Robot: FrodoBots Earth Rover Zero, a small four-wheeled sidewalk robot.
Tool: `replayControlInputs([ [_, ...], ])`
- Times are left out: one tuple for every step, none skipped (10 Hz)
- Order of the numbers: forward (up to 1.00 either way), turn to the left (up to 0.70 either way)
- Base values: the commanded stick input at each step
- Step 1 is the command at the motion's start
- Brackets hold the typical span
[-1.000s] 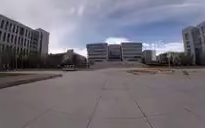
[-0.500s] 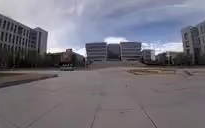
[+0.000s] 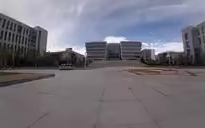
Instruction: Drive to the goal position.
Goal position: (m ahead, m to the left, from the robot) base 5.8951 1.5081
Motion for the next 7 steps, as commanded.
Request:
replayControlInputs([
  [0.85, 0.00],
  [0.85, 0.00],
  [0.85, 0.00],
  [0.85, 0.00],
  [0.85, -0.24],
  [0.85, -0.13],
  [0.85, -0.06],
])
